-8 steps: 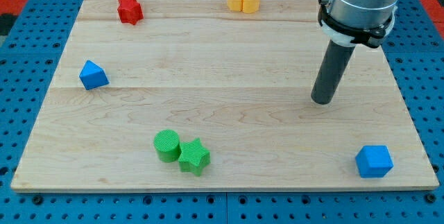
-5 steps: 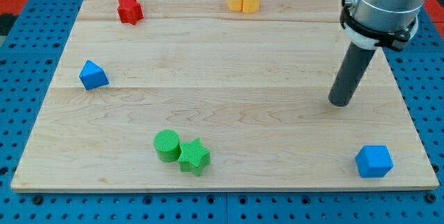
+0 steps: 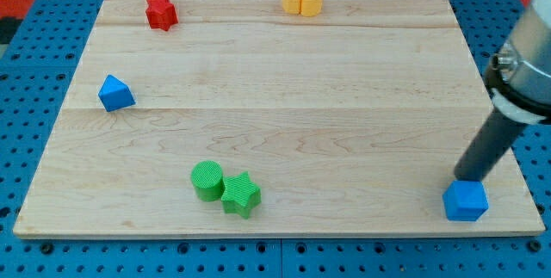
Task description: Push the blue cube slightly left
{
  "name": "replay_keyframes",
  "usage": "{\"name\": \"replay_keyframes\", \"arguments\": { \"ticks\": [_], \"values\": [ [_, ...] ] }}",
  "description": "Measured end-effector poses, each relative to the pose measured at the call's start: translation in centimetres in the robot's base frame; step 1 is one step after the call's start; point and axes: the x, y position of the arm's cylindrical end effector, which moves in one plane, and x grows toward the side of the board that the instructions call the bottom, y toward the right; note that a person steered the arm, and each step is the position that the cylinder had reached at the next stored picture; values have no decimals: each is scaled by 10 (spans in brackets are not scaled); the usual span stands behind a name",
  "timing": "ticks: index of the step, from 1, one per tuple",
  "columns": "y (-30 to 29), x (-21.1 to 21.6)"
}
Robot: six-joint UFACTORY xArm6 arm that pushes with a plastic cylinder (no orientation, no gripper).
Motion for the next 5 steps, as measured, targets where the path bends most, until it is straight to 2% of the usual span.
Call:
{"name": "replay_keyframes", "arguments": {
  "ticks": [2, 3, 5],
  "values": [
    [62, 7],
    [57, 39],
    [-69, 23]
  ]
}}
